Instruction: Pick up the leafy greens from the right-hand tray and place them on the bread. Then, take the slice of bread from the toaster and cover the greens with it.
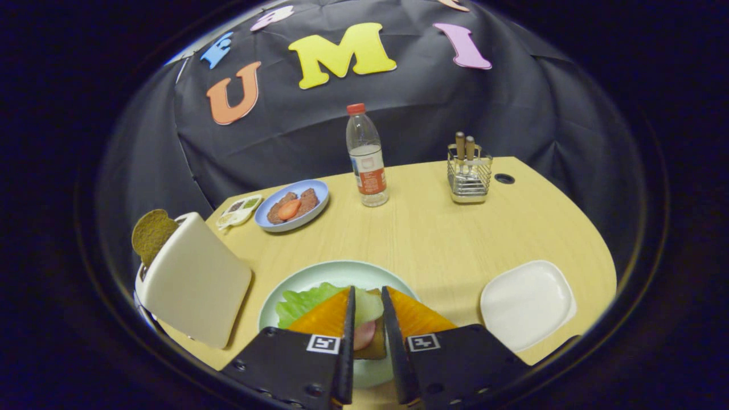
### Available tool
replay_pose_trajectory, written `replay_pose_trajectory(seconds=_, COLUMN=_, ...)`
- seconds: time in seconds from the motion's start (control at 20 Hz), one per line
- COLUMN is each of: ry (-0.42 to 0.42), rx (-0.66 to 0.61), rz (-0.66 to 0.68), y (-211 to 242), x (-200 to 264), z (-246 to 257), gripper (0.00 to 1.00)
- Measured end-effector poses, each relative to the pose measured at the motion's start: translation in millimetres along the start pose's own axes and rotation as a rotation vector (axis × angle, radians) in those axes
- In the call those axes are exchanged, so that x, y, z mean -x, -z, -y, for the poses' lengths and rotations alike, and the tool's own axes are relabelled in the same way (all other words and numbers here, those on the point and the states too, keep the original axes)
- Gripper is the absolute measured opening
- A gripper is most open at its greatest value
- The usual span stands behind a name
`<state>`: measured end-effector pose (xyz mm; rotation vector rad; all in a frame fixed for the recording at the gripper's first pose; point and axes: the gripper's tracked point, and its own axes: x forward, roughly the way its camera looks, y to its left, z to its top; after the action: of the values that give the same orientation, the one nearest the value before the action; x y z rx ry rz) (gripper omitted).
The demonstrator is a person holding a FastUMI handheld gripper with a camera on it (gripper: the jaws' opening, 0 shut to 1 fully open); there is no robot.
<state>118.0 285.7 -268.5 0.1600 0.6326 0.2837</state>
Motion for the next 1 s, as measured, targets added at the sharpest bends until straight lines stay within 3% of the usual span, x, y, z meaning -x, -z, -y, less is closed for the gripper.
replay_pose_trajectory(seconds=0.25, ry=0.075, rx=0.053, rz=0.076, y=-28.0, x=32.0, z=12.9, gripper=0.73)
replay_pose_trajectory(seconds=0.35, ry=0.089, rx=0.041, rz=0.129, y=-45.5, x=61.4, z=1.9, gripper=0.85)
replay_pose_trajectory(seconds=0.55, ry=0.04, rx=0.064, rz=0.233, y=-80.9, x=121.9, z=-68.7, gripper=0.92)
replay_pose_trajectory(seconds=0.7, ry=-0.028, rx=0.063, rz=0.279, y=-98.1, x=149.6, z=-148.8, gripper=0.95)
replay_pose_trajectory(seconds=1.0, ry=-0.067, rx=0.053, rz=0.241, y=-85.1, x=123.4, z=-267.3, gripper=0.96)
